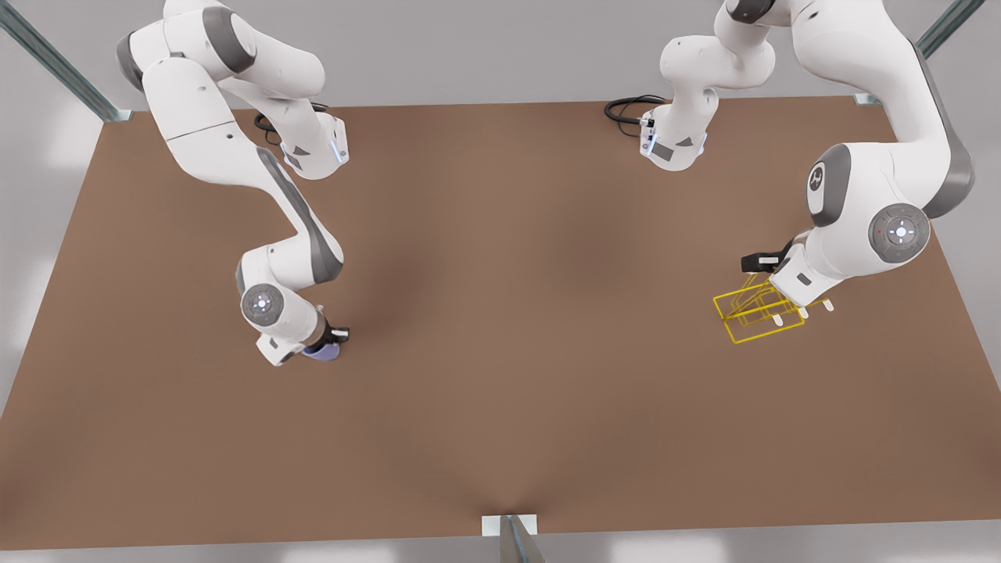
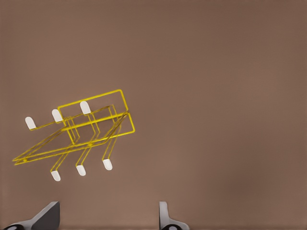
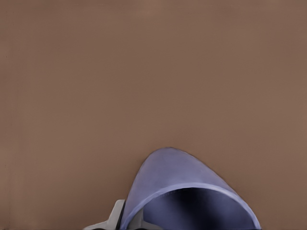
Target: Place the cup on the cup holder
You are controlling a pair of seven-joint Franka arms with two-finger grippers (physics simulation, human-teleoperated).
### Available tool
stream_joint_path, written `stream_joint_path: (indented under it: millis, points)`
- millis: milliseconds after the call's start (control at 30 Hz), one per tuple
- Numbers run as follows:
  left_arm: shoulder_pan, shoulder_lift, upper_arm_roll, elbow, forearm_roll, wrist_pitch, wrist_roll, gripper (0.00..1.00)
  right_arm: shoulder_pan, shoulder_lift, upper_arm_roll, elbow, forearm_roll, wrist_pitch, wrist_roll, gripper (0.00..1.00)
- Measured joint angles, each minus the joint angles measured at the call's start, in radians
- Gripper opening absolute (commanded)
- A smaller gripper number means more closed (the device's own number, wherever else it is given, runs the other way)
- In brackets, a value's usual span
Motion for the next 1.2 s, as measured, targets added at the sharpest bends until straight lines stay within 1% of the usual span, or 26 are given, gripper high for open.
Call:
stream_joint_path:
  millis: [67, 133, 333, 400, 500, 567, 600, 667, 767, 900, 1033, 1200]
  points:
    - [0.0, 0.0, 0.0, 0.0, 0.0, 0.0, 0.0, 1.0, 0.034, 0.023, 0.019, 0.09, 0.082, -0.012, -0.001, 0.21]
    - [0.0, 0.0, -0.001, 0.0, 0.001, -0.001, -0.001, 1.0, 0.089, 0.079, 0.024, 0.188, 0.222, -0.016, -0.007, 0.21]
    - [-0.001, -0.001, -0.002, 0.0, 0.001, -0.007, -0.003, 1.0, 0.217, 0.261, 0.025, 0.35, 0.864, 0.015, -0.103, 0.21]
    - [0.0, 0.0, -0.002, 0.0, 0.001, -0.008, -0.004, 1.0, 0.279, 0.33, 0.059, 0.409, 1.022, 0.064, -0.136, 0.21]
    - [0.0, -0.001, -0.002, 0.002, 0.002, -0.01, -0.005, 1.0, 0.425, 0.478, 0.074, 0.622, 1.164, 0.156, -0.17, 0.21]
    - [0.0, -0.001, -0.001, 0.003, 0.005, -0.011, -0.006, 1.0, 0.508, 0.571, 0.071, 0.766, 1.183, 0.213, -0.18, 0.21]
    - [0.0, -0.002, -0.001, 0.003, 0.008, -0.012, -0.007, 1.0, 0.534, 0.61, 0.071, 0.825, 1.145, 0.236, -0.177, 0.21]
    - [0.0, -0.002, -0.002, 0.003, 0.011, -0.013, -0.007, 1.0, 0.564, 0.652, 0.074, 0.883, 1.071, 0.27, -0.165, 0.21]
    - [0.0, 0.0, -0.002, 0.003, 0.014, -0.013, -0.009, 1.0, 0.592, 0.695, 0.071, 0.897, 0.993, 0.304, -0.151, 0.21]
    - [0.0, 0.005, -0.001, 0.0, 0.016, -0.014, -0.01, 1.0, 0.604, 0.726, 0.07, 0.883, 0.945, 0.33, -0.142, 0.21]
    - [0.0, 0.009, -0.001, 0.001, 0.016, -0.014, -0.014, 1.0, 0.605, 0.729, 0.089, 0.86, 0.93, 0.336, -0.152, 0.21]
    - [0.0, 0.009, -0.001, 0.002, 0.017, -0.014, -0.017, 1.0, 0.606, 0.738, 0.092, 0.847, 0.926, 0.333, -0.169, 0.21]
